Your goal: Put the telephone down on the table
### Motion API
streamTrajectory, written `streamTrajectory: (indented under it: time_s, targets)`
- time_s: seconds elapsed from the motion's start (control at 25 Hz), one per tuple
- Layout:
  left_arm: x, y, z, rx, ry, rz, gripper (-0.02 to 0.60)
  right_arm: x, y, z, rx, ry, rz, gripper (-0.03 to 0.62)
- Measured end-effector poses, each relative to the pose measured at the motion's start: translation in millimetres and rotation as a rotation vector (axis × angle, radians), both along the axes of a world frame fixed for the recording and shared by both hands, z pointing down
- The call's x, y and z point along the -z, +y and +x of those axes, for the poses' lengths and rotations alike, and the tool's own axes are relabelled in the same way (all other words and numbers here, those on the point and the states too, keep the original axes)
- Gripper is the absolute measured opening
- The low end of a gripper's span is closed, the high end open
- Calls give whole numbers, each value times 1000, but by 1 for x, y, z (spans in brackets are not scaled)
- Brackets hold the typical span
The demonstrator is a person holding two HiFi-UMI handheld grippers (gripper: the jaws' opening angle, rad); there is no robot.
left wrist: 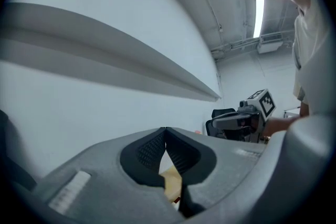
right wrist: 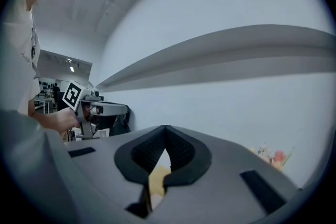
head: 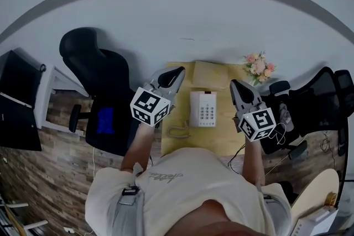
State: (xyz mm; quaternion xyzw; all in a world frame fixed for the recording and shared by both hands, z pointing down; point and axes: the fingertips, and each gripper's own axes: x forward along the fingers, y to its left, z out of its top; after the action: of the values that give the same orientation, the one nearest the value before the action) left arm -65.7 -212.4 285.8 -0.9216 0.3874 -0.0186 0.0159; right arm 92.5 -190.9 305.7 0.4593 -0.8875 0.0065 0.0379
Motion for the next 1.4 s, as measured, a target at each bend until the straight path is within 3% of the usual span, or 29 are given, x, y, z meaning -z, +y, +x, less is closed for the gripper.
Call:
streamTrajectory:
  time_s: [0.76,1.4]
  targets:
    - [-27,14,-9,67,10,-56,17,7,16,-7,33,-5,9,0]
    - [-24,12,-4,75,-7,-51,17,-1,14,-7,56,12,-2,0]
